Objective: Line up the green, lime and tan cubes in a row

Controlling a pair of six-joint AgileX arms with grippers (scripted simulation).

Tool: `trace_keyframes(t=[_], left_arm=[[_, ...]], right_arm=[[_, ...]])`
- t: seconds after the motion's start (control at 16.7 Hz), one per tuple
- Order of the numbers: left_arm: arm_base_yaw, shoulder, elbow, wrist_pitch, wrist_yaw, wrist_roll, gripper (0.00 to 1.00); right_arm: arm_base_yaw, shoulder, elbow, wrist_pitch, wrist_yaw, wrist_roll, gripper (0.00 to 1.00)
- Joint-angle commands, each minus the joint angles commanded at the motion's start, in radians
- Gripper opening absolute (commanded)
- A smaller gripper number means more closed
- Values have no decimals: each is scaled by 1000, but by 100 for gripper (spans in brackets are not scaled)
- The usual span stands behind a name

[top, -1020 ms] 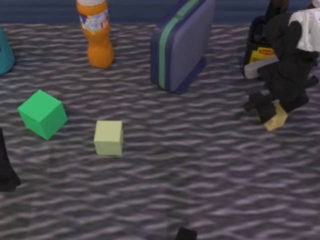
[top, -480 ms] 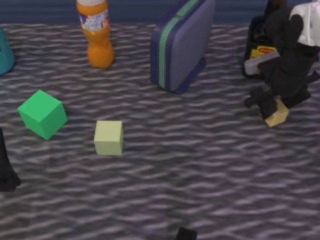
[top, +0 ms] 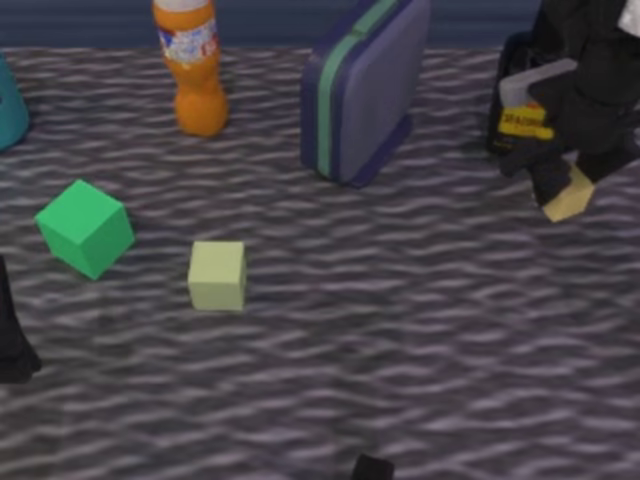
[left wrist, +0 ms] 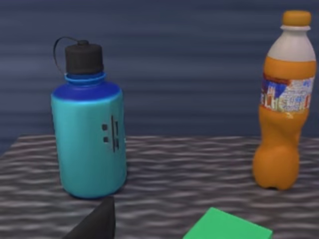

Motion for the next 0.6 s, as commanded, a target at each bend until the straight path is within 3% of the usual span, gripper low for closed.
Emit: trace_keyframes(t=[0.3,0.6], left_arm=[[0,0,0,0,0,0,100],[0,0,0,0,0,0,100]], right_arm=[[18,-10,-18,6,1,39,0],[153,-104,-140,28,9,289,0]])
